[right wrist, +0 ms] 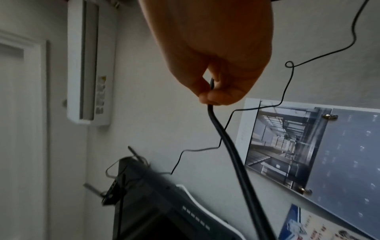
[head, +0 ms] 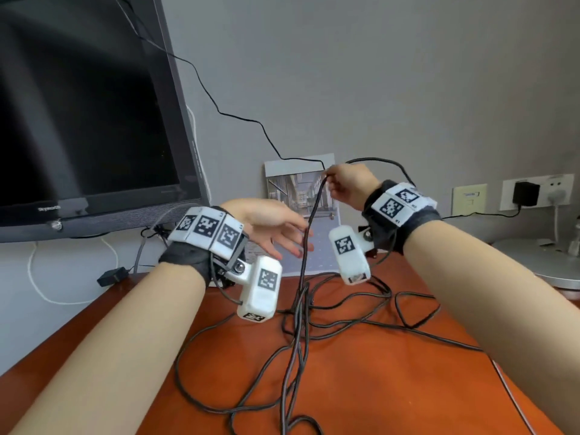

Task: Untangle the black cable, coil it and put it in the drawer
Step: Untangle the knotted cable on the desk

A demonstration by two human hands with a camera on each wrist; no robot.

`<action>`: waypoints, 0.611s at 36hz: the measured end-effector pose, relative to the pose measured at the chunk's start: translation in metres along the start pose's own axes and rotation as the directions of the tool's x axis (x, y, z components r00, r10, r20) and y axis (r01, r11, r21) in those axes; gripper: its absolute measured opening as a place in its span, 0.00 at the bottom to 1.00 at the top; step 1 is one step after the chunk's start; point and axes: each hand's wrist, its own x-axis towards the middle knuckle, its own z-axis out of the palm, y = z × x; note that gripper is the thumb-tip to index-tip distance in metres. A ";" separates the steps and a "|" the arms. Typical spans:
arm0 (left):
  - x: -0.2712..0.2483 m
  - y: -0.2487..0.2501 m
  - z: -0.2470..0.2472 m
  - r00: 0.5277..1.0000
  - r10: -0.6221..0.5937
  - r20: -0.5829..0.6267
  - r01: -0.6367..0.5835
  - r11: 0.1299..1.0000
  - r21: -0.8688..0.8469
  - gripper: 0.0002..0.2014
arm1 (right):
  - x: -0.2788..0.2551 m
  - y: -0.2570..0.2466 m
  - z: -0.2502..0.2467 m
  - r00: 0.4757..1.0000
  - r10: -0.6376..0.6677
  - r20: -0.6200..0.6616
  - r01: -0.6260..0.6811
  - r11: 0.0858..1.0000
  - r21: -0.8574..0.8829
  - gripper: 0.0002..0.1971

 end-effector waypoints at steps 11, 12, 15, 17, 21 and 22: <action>0.012 0.002 0.023 0.999 0.029 0.015 -0.032 0.939 0.341 0.09 | 0.012 0.009 -0.028 0.995 0.012 -0.098 -0.003 0.996 0.091 0.15; 0.016 0.003 0.026 0.999 0.046 0.001 -0.043 0.937 0.348 0.08 | 0.011 0.007 -0.031 0.995 0.005 -0.103 0.005 0.995 0.099 0.15; 0.023 0.009 0.030 0.989 0.103 -0.106 -0.065 0.947 0.314 0.07 | 0.007 0.002 -0.036 0.991 -0.002 -0.131 0.014 0.996 0.090 0.13; 0.024 0.016 0.027 0.971 0.121 -0.204 -0.061 0.959 0.277 0.04 | 0.000 0.003 -0.038 0.995 0.046 -0.090 -0.043 0.998 0.039 0.12; 0.029 0.030 0.015 0.894 0.166 -0.417 -0.085 0.975 0.207 0.04 | -0.026 0.017 -0.039 0.958 0.213 0.190 -0.137 0.927 -0.349 0.08; 0.032 0.032 0.012 0.874 0.166 -0.457 -0.090 0.979 0.184 0.06 | -0.035 0.021 -0.037 0.929 0.262 0.260 -0.118 0.878 -0.463 0.06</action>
